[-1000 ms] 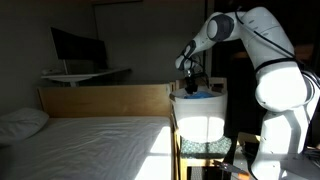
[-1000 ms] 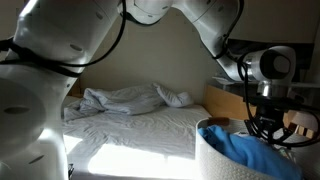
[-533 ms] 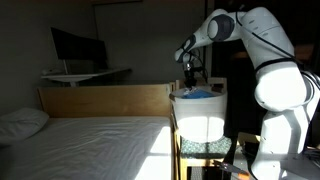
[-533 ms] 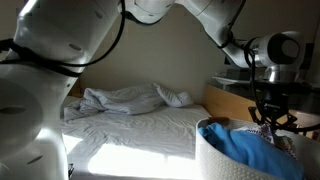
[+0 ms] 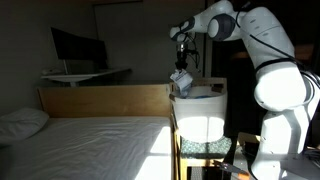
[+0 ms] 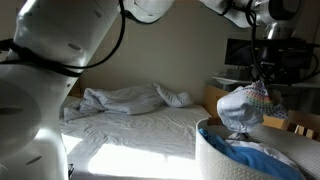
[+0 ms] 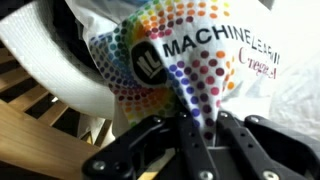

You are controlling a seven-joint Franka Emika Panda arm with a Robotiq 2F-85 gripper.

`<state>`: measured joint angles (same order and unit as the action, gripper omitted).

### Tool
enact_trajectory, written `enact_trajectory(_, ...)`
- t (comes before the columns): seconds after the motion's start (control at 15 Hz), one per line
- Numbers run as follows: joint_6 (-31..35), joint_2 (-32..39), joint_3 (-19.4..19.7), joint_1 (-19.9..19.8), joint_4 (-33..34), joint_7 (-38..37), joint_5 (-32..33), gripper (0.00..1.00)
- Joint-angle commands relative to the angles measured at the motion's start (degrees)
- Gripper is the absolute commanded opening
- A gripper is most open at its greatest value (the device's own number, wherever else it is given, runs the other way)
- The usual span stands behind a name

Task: Take the white and the blue cloths out of the basket and put them on the bed

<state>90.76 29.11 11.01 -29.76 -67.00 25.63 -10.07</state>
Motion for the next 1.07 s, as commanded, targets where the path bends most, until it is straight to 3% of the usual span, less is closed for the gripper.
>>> enact_trajectory(0.0,-6.9,0.2,-2.5,-1.7,9.6,0.2,-5.8,0.12)
enact_trajectory(0.07,-3.9,-4.6,-2.8,1.0,2.6,-1.1,-6.7,0.12)
enact_trajectory(0.53,0.0,-14.9,-8.5,7.8,-5.1,-7.1,-16.0,0.12)
enact_trajectory(0.87,12.4,-24.6,-11.9,14.9,-19.0,-11.6,-16.9,0.10)
enact_trajectory(0.93,7.1,-18.8,-11.1,13.3,-10.4,-10.2,-16.6,0.17)
enact_trajectory(1.0,9.2,-20.4,-11.6,14.5,-12.9,-10.8,-16.6,0.17)
